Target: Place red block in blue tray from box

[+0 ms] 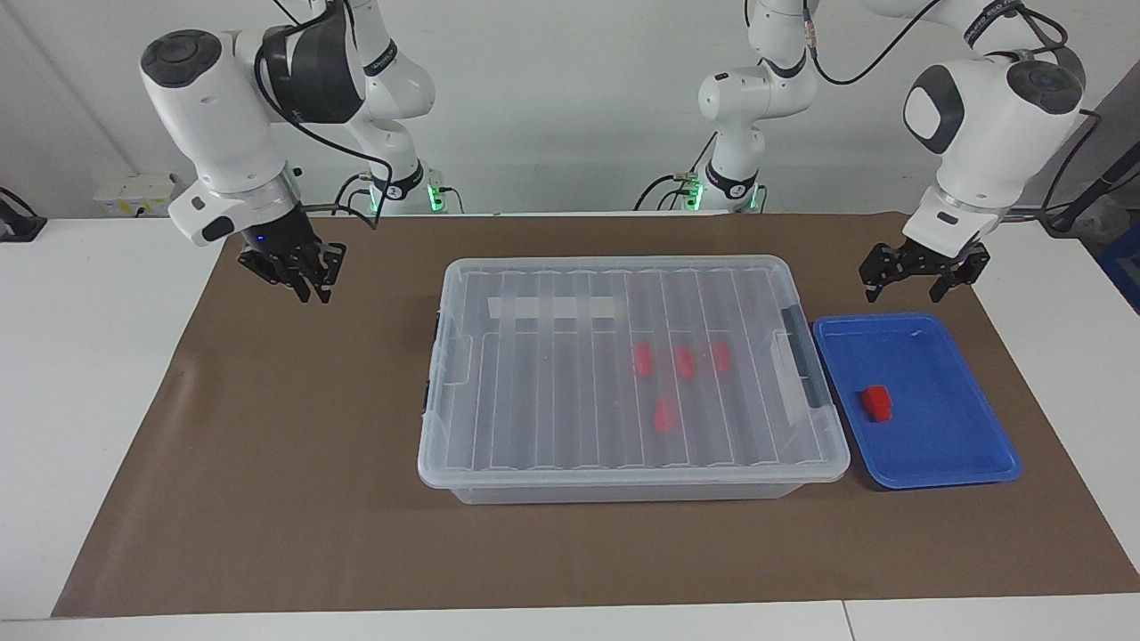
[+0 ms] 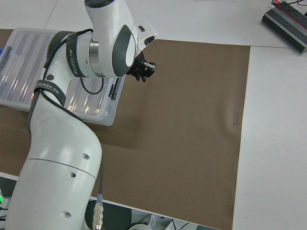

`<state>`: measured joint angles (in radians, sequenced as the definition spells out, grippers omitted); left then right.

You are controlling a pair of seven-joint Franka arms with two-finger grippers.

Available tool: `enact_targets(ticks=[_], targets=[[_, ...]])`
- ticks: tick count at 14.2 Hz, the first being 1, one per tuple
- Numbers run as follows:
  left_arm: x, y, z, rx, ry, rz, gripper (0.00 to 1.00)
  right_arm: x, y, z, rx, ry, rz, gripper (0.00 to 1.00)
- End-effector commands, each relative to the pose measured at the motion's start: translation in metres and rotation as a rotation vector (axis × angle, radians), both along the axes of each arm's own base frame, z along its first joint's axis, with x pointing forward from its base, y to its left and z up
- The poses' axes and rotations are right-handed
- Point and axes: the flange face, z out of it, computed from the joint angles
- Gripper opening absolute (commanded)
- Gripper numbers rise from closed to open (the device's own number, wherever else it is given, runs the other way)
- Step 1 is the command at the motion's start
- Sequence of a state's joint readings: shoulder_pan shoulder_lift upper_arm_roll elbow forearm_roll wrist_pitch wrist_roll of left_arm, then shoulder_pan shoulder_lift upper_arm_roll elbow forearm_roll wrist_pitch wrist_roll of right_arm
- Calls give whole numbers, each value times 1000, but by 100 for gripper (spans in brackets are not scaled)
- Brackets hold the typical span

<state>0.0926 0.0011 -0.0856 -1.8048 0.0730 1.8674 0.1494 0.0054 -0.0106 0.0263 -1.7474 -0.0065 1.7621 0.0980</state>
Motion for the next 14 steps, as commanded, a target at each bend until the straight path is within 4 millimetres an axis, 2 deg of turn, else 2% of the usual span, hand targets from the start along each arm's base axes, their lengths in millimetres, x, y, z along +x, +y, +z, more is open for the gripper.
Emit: enact_targets(ticks=[1,3,4,6,7,8,9,10,11,13,14], targets=[[-10,-10,5,-13,4,-22,100,-6,-7,35,8,-4,-44,100],[-11,-27,10,-12,-8,-51,100,-10,-10,61,7,-10,-50,100],[-13,-31,14,-12,-13,-51,100,-12,-14,68,7,-4,-54,100],[-15,-59,15,-18,1,-52,100,-13,-17,81,2,8,-59,100],[-15,-59,10,-31,44,-3,100,-14,-18,87,1,13,-61,100],[-8,-72,35,-63,36,13,100,-15,-19,88,2,19,-63,100],[-4,-82,44,-61,66,0,100,-17,-17,86,5,30,-62,100],[0,-84,51,-55,100,0,100,-19,-16,87,6,31,-61,100],[-2,-85,73,-50,93,-1,100,-19,-16,85,6,36,-61,100],[-8,-80,87,-54,78,7,100,-19,-14,80,7,45,-58,100],[-7,-67,90,-57,63,21,100,-20,-14,79,7,47,-56,100]])
